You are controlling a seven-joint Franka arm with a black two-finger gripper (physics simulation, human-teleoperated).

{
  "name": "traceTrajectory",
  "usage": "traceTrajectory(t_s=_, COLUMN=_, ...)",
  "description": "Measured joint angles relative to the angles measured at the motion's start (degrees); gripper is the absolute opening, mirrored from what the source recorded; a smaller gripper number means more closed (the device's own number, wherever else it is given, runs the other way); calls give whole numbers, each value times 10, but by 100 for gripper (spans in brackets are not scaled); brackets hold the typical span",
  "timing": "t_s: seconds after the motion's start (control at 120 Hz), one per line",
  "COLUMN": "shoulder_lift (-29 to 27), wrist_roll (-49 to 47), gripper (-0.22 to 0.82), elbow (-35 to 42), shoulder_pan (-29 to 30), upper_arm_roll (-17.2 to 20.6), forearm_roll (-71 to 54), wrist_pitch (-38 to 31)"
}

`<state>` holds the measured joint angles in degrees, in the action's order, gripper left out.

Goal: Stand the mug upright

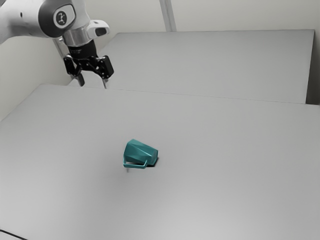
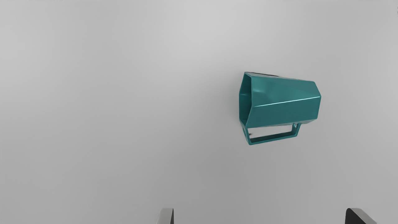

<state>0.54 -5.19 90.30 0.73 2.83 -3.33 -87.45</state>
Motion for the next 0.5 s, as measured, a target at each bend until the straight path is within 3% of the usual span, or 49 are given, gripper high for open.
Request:
traceTrajectory(t_s=0.233, shoulder_lift=-2, wrist_roll=11, gripper=60, elbow=12, shoulder_pan=3, upper_arm_roll=3, forearm_roll=5, wrist_pitch=-17)
traceTrajectory(t_s=0.5, shoulder_lift=-12, wrist_roll=20, gripper=60, elbow=115, shoulder_pan=23, upper_arm_roll=3, forearm_roll=121, wrist_pitch=-52)
